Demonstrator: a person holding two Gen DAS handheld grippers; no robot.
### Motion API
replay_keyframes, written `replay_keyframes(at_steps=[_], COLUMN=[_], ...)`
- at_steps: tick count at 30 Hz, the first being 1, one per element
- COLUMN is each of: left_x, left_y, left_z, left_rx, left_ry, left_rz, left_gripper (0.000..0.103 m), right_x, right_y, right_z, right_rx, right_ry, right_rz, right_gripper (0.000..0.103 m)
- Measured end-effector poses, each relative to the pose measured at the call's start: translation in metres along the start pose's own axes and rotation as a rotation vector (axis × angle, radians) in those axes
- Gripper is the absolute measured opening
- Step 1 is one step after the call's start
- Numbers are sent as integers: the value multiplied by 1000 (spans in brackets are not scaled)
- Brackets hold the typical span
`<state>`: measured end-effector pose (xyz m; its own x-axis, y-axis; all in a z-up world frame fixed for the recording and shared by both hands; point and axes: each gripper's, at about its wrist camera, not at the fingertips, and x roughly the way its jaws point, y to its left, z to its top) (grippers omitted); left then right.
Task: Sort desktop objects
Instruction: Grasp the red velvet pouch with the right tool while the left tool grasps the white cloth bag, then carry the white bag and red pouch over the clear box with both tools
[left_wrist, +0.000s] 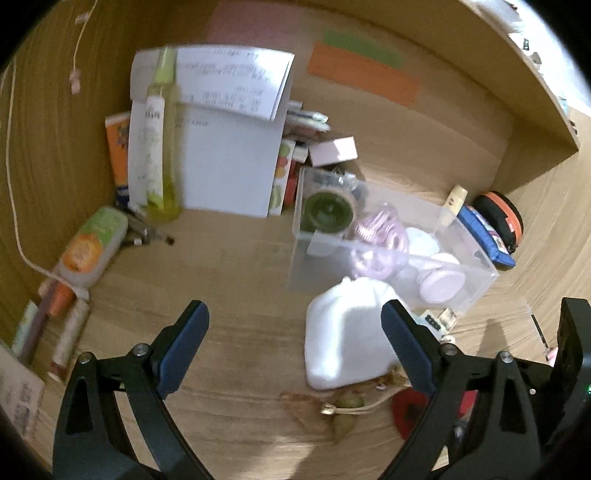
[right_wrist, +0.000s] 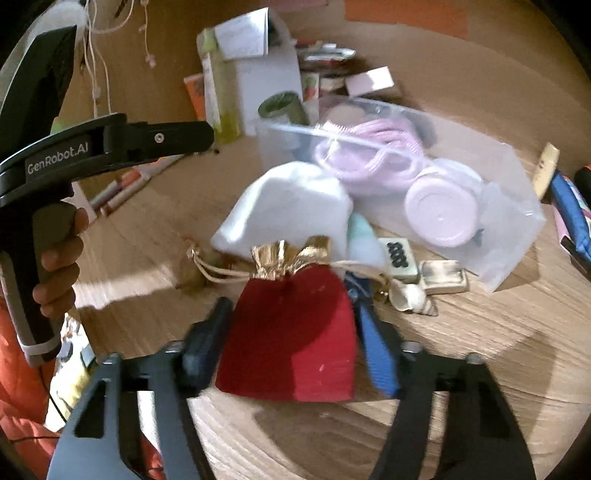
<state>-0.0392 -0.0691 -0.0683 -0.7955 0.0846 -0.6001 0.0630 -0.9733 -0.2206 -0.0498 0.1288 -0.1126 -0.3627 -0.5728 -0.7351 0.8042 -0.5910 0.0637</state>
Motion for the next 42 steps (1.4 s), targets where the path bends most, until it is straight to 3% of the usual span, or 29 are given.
replay_keyframes(at_steps=[2,7,16,23,26,32,33,37,42], left_x=[6,19,36,67,80,91,90,87,79], left_y=[0,-11,-32,-48,-56,-65,-66,-63,-41], left_z=[-4,-4,-3,-3,0,1,0,-3,0], left_rx=[-17,0,43,36,44,123,143,220,177], left_ry=[25,68,138,273,334,350,346,333,318], left_rz=[-27,-41,-57,-118,-124,-90,-88,-61,-66], left_gripper=[95,95,96,96,96,96,94,71,66], right_x=[5,-3,-57,-99,-104,-101,-100,-95,-98], right_y=[0,-3,-30,-60,-70,-80,-81,-84,-83], right_z=[0,-2,-10,-7,-8,-15,-15,-13,-11], right_rx=[-13,-5,64,96,114,138,141,142,127], right_ry=[22,-15,-143,-258,-274,-274,-273,-277,-292], right_rz=[40,74,8,-75,-67,-38,-31,-12,-6], right_gripper=[15,7,5,5,5,5,5,5,5])
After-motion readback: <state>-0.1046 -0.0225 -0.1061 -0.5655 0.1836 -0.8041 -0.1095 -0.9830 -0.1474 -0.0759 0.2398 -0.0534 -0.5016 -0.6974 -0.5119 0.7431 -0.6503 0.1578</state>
